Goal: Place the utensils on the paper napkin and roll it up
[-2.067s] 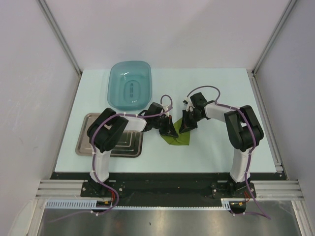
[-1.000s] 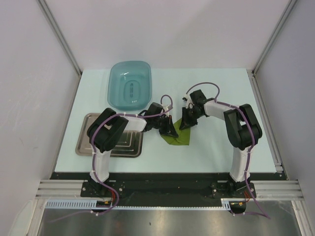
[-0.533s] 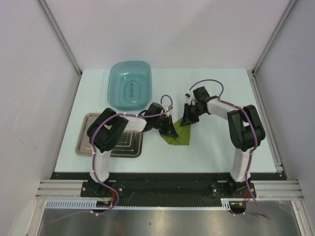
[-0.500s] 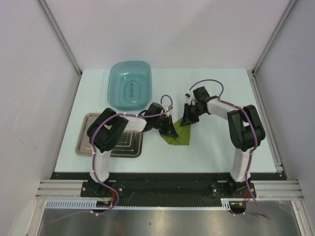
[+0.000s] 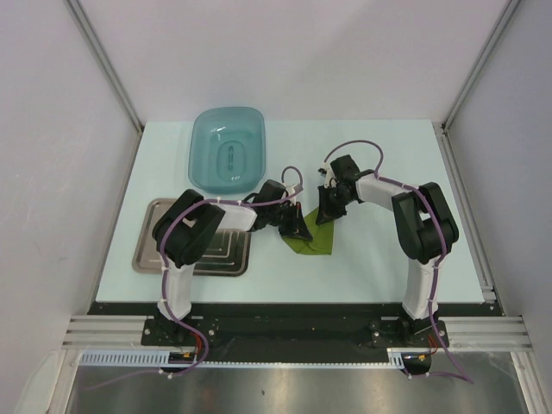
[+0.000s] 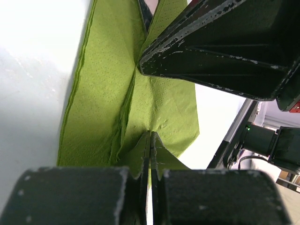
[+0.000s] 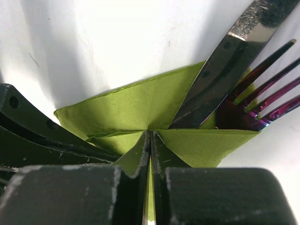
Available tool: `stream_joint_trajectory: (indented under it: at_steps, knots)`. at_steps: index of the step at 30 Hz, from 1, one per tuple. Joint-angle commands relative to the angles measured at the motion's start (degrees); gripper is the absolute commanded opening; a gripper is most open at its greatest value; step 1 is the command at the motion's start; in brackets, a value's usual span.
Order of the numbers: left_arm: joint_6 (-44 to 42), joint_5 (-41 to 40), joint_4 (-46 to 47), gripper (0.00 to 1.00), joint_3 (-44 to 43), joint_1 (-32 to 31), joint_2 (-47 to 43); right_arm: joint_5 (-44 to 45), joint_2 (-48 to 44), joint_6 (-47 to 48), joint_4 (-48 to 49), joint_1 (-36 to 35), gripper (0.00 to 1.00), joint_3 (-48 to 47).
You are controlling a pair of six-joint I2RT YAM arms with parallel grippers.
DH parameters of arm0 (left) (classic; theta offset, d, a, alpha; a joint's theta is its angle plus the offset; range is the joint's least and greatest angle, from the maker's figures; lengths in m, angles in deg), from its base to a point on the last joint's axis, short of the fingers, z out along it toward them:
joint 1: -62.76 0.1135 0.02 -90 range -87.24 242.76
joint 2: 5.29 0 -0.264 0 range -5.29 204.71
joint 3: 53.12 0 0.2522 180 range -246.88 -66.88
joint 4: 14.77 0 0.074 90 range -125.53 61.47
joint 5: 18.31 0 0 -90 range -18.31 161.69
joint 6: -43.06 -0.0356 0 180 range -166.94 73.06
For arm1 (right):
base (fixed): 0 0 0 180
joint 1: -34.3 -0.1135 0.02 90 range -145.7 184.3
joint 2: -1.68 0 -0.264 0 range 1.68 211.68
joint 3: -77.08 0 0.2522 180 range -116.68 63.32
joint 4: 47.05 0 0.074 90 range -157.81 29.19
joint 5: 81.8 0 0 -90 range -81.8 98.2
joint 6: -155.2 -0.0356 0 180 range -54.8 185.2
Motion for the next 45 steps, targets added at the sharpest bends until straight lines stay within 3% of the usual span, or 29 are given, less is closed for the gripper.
stream_joint_trajectory:
  at_steps: [1,8,16,30,38,45]
  knots:
    - [-2.5,-3.2,-0.9,0.01,1.6,0.3,-1.1,9.0,3.6,4.4,-2.3,-1.0,0.03,1.3]
    - [-0.4,1.1,5.5,0.08,2.1,-0.7,-5.1,8.0,3.6,4.5,-1.6,-1.1,0.03,1.7]
    - [1.7,2.3,8.4,0.09,2.1,-1.9,-3.7,7.4,3.1,4.4,-1.8,-1.0,0.03,1.7]
    - [-2.7,-3.7,-3.4,0.0,0.6,-2.6,3.9,3.9,0.1,3.7,-2.8,-0.7,0.07,-1.0]
    - [-2.5,-4.6,-3.9,0.0,0.5,-2.5,4.1,-0.1,-6.2,0.4,-5.8,-0.8,0.11,-3.6]
    - [-2.9,-4.7,-4.0,0.0,0.5,-2.5,3.7,-0.8,-4.6,-0.2,-4.6,-1.1,0.11,-0.2]
